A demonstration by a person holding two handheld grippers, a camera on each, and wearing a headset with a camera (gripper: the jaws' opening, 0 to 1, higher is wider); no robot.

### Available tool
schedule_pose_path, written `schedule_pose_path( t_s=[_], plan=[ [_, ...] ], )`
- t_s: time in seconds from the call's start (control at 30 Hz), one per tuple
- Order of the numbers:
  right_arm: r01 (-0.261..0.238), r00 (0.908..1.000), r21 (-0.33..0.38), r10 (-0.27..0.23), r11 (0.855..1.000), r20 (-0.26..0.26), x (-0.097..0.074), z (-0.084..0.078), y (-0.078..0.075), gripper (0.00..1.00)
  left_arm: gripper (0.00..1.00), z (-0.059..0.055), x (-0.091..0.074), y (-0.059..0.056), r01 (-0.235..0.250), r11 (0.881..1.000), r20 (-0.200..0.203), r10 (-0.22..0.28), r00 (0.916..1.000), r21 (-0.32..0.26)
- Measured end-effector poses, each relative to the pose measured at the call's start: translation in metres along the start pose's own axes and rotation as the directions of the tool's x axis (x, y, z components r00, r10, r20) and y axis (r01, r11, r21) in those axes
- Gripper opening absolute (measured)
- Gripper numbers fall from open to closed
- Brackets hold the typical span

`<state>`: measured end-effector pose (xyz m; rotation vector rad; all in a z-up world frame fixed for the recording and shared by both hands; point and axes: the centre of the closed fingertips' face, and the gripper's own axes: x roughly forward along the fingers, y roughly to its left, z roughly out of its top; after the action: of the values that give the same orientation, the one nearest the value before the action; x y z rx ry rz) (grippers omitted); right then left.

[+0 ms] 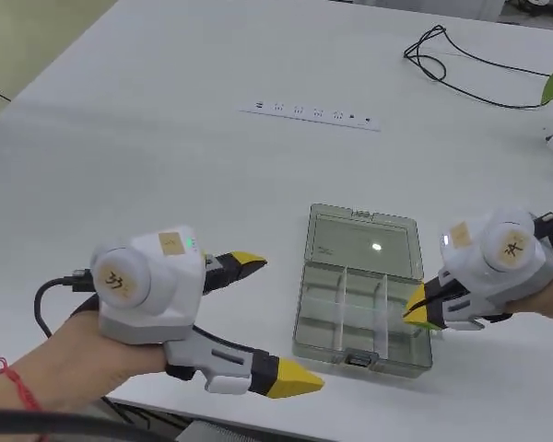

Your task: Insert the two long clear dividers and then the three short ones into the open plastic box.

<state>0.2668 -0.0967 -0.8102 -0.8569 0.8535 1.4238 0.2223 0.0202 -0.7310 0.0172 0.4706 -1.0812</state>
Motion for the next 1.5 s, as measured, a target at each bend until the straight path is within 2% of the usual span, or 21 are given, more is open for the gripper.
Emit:
schedule_pose_path(
  t_s=[0.33, 0.63, 0.73, 0.87, 1.03, 1.2, 1.33, 1.5],
  plan=[
    [0.002, 0.9992, -0.022, -0.003, 1.000, -0.039, 0.009, -0.006, -0.003, 0.03, 0.98, -0.001, 0.000, 0.001, 0.000, 1.000, -0.007, 0.000, 1.0000, 0.002],
    [0.010, 0.9993, -0.016, -0.011, 1.000, -0.037, 0.009, -0.007, -0.003, 0.03, 0.98, -0.002, 0.001, 0.001, 0.003, 1.000, -0.011, -0.003, 0.9999, 0.002],
    [0.024, 0.9995, 0.001, -0.024, 1.000, -0.022, 0.005, -0.005, -0.005, 0.07, 0.98, -0.002, 0.001, 0.001, 0.004, 1.000, -0.012, -0.004, 0.9999, 0.002],
    [0.064, 0.9974, 0.040, -0.066, 0.997, 0.030, -0.008, 0.001, -0.011, 0.11, 0.99, -0.004, -0.001, 0.002, 0.005, 1.000, -0.020, -0.005, 0.9998, 0.006],
    [0.099, 0.9883, 0.122, -0.112, 0.988, 0.104, -0.029, 0.006, -0.013, 0.20, 1.00, -0.007, -0.004, 0.004, 0.004, 1.000, -0.029, -0.003, 0.9996, 0.006],
    [0.135, 0.9682, 0.218, -0.176, 0.967, 0.178, -0.056, 0.005, -0.010, 0.28, 1.00, -0.011, -0.006, 0.006, 0.004, 1.000, -0.042, -0.004, 0.9991, 0.008],
    [0.165, 0.9533, 0.263, -0.222, 0.951, 0.204, -0.073, 0.000, -0.002, 0.34, 1.00, -0.013, -0.007, 0.007, 0.006, 1.000, -0.054, -0.006, 0.9985, 0.012],
    [0.182, 0.9384, 0.318, -0.261, 0.931, 0.227, -0.083, -0.011, 0.011, 0.46, 1.00, -0.015, -0.007, 0.008, 0.008, 1.000, -0.066, -0.007, 0.9978, 0.016]
  ],
)
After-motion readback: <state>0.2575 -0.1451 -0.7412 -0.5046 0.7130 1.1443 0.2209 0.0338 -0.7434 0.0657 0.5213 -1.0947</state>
